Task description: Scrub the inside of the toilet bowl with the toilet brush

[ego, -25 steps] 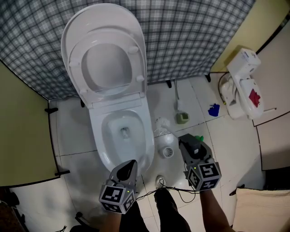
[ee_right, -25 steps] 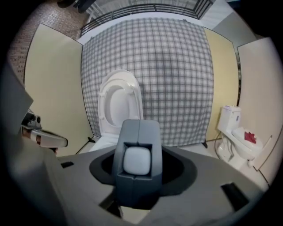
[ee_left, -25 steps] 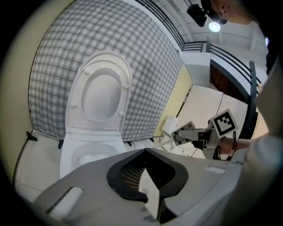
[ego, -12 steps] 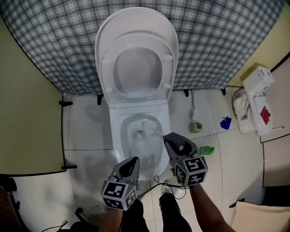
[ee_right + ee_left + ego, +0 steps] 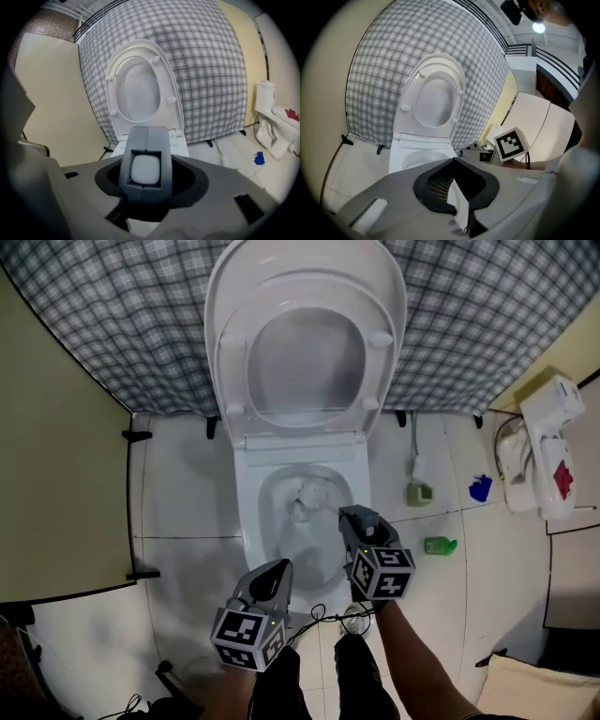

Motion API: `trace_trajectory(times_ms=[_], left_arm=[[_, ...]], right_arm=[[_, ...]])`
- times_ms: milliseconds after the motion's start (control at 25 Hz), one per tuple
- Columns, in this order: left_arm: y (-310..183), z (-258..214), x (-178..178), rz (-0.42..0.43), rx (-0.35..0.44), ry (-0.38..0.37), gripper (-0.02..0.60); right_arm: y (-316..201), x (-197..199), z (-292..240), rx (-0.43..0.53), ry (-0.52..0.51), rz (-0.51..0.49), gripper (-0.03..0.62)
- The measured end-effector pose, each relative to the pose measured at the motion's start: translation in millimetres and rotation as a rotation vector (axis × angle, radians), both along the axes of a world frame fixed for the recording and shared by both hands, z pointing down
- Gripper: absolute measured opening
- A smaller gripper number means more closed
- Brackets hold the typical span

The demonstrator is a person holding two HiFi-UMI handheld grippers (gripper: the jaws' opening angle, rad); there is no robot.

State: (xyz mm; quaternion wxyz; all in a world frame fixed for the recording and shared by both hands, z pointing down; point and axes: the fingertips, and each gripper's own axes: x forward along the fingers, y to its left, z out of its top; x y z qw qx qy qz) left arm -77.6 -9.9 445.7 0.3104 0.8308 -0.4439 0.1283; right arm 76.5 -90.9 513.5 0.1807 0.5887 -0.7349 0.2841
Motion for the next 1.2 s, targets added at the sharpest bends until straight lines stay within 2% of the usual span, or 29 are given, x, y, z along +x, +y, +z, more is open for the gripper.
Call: trace_trajectory(times_ms=[240,440,600,800,1000,1200], left_arm=[[-7.5,16.0,8.2,0.031,-0.024,0.013,-0.008],[-16.0,20.0,8.3,0.045,-0.028,0.013,-0.008],[-15.2,22.8,-0.7,0.033,-0.034,0.006,-0.008],[-14.4,23.0,-17.7,-0.006,-0.04,-0.002,-0.008],[-7.4,22.0,-32.6,-0.035,-0.049,-0.013,-0.008],[1.2,26.3,-38.7,-0.059,-0.055,-0.02,-0.008]], right_arm=[[-16.8,15.9,22.4,0.015,-0.027,0.146,0.229],[-34.3,7.2,23.6,0.043,-0.125,0.169,0.228],[-41.1,-20.8,26.2,0.044,-0.188,0.088,0.229],[-37.6,-61.5,25.3,0.017,-0.226,-0.058,0.228],[-25.9,-81.9,24.7,-0.019,-0.225,-0.176,0.229],[-0.4,-98.9,28.6,-0.048,-0.18,-0.335,0.229]])
